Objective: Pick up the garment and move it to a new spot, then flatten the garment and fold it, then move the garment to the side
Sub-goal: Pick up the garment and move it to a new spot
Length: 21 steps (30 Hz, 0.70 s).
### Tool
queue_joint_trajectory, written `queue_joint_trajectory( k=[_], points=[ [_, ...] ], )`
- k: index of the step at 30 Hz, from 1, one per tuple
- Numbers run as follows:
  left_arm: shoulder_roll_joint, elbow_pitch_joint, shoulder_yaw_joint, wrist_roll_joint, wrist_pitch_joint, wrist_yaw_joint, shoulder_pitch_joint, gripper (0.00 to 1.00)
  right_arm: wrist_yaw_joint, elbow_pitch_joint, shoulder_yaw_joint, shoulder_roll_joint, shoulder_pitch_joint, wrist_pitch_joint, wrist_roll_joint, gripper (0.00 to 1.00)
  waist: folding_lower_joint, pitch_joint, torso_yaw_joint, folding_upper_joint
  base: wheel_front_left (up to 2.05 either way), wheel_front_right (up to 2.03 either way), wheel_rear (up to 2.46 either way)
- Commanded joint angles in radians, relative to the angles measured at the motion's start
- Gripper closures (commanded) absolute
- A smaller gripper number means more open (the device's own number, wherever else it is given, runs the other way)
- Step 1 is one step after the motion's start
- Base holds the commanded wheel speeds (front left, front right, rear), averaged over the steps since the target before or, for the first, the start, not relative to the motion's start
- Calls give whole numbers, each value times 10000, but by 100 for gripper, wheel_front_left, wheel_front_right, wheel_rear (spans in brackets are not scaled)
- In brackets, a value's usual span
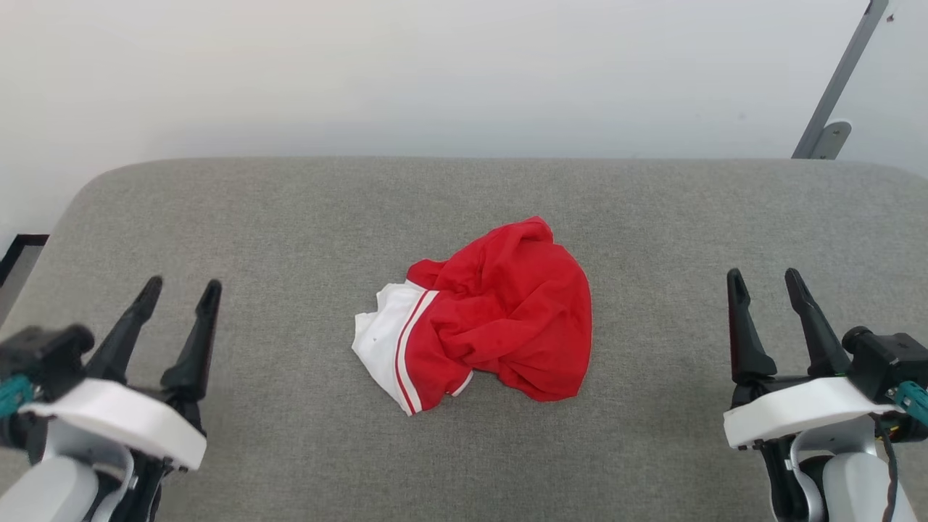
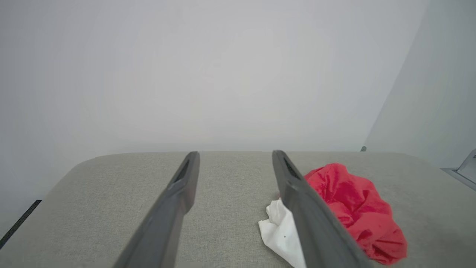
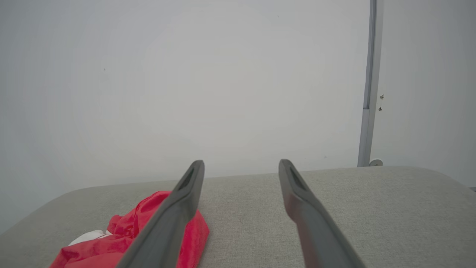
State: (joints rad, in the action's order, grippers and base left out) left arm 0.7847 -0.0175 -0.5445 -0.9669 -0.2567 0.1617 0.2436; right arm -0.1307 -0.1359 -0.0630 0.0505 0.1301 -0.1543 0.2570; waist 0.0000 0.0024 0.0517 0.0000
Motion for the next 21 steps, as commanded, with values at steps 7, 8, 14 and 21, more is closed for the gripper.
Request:
queue_joint_trajectory(
  k=[7, 8, 14, 21],
  points=[
    [-910, 612, 2019, 1140, -96, 56, -1787, 0, -1, -30, -117, 3, -256, -73, 51, 0, 0, -132, 20, 0, 0, 0, 0],
    [-1110, 658, 2320, 1292, -98, 0, -2005, 0, -1, -34, -128, 1, -294, -86, 56, 0, 0, -141, 22, 0, 0, 0, 0],
    [-2269, 674, 3924, 2200, -100, -619, -3246, 0, -1, -58, -200, 4, -432, -169, 67, 0, 0, -193, 36, 0, 0, 0, 0],
    [-3674, 471, 5281, 3057, -99, -1704, -4163, 0, -1, -127, -275, 4, -602, -263, 47, 0, 0, -257, 75, 0, 0, 0, 0]
  ],
)
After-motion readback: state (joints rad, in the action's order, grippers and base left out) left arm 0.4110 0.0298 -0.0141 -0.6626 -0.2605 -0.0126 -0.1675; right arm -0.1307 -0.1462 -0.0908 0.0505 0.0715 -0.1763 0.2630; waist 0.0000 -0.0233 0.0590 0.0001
